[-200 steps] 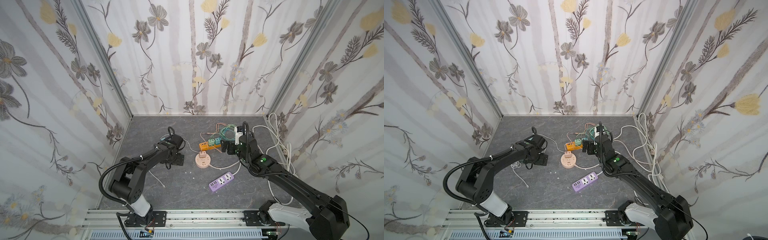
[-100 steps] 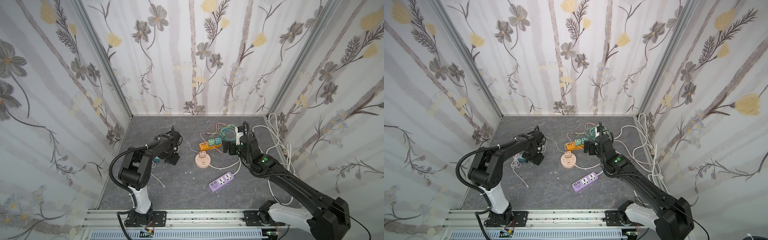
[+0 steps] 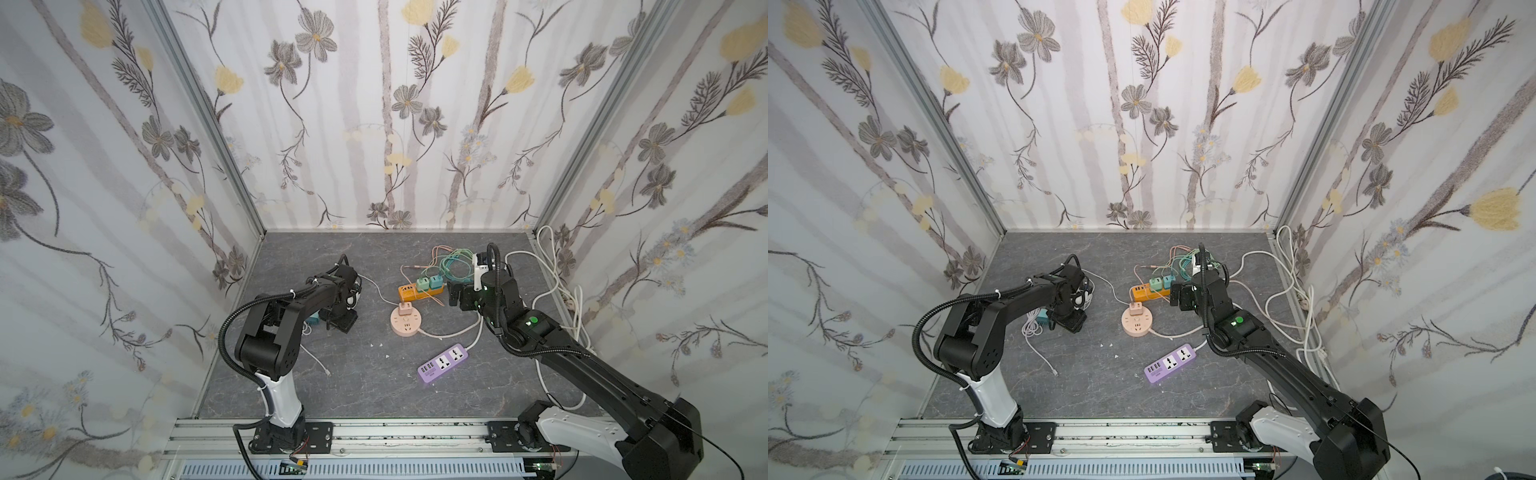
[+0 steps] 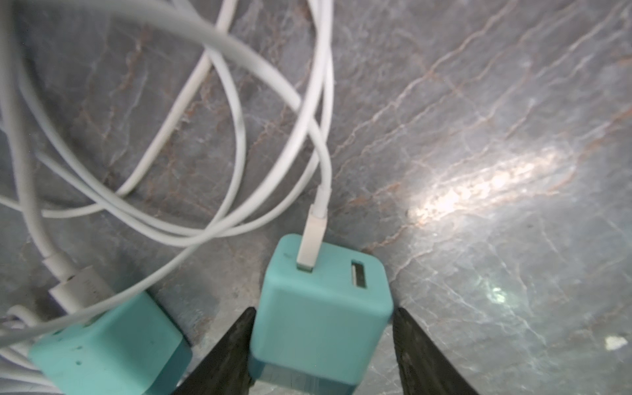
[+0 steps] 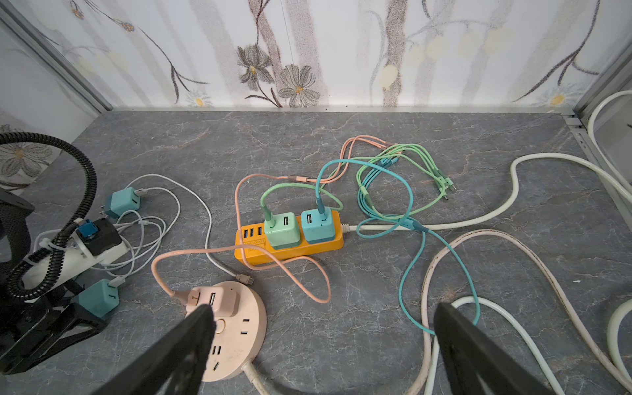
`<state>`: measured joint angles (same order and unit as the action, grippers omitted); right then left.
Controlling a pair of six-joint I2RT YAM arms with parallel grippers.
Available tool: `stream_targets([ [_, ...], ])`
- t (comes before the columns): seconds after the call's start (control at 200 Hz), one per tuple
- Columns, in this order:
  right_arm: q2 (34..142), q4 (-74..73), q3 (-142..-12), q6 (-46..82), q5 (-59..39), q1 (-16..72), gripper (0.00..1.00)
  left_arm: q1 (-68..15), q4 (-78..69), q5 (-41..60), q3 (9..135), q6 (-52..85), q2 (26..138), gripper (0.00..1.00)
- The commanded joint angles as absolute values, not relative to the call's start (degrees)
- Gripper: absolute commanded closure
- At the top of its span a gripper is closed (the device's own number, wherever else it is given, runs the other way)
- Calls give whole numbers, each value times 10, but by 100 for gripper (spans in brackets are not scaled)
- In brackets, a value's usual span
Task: Insert the plug
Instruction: 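Lower the left gripper onto a teal charger and close on it, then lift the teal charger with the left gripper while the right gripper reaches toward it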
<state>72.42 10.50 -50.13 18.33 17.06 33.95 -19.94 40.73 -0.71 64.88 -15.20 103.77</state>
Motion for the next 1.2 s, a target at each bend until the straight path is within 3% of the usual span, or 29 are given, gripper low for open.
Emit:
stream_targets([
  [0.0,728,106,-505,181,179,339,1,-200,397,11,644,-163,1029,37],
  [0.375,734,107,-506,181,180,339,1,-201,408,12,632,-165,1030,37],
  [0.884,747,109,-514,184,177,340,0,-212,399,9,623,-154,1032,55],
  [0.969,747,109,-515,185,177,339,1,-212,399,9,625,-152,1035,62],
  [1.199,743,95,-508,189,176,341,1,-213,388,9,627,-135,1022,95],
])
